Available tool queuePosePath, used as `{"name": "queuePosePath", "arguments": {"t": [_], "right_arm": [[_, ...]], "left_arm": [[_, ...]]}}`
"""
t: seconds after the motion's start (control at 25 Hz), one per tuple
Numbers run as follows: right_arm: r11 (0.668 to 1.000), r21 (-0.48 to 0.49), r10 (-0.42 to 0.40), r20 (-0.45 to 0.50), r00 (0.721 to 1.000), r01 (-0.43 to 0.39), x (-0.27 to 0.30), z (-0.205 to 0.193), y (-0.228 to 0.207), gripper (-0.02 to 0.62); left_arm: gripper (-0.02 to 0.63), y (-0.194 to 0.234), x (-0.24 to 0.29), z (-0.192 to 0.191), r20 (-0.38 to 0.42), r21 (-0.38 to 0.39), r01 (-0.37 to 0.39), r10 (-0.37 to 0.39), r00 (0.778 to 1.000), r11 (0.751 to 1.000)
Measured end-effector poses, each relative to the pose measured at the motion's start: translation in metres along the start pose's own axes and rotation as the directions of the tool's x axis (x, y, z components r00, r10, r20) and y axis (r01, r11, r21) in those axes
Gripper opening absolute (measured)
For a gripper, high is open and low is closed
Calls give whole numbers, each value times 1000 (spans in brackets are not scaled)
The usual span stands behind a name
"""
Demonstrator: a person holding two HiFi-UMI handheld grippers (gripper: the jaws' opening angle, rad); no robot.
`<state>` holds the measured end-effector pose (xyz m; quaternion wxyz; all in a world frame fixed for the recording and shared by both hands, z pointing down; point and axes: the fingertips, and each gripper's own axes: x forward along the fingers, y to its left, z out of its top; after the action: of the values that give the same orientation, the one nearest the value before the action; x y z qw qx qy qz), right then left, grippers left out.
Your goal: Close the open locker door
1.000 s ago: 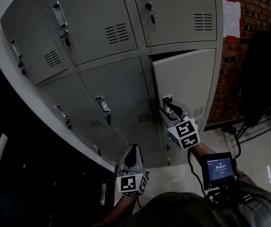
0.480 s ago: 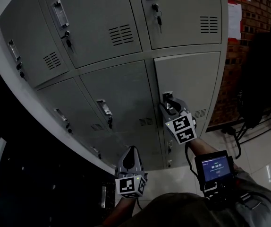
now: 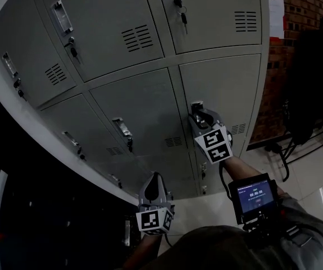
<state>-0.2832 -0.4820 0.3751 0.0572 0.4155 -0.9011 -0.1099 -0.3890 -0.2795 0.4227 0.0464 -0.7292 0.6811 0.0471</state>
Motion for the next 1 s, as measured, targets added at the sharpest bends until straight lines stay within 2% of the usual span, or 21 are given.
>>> {"name": "queuePosePath", "arguments": {"t": [1.0], "right_arm": [[1000,0,-21,22,1000,21,2,-1,-1,94]], "left_arm": [[0,0,19,-6,6,-6,23,-23,1000,1000]]}}
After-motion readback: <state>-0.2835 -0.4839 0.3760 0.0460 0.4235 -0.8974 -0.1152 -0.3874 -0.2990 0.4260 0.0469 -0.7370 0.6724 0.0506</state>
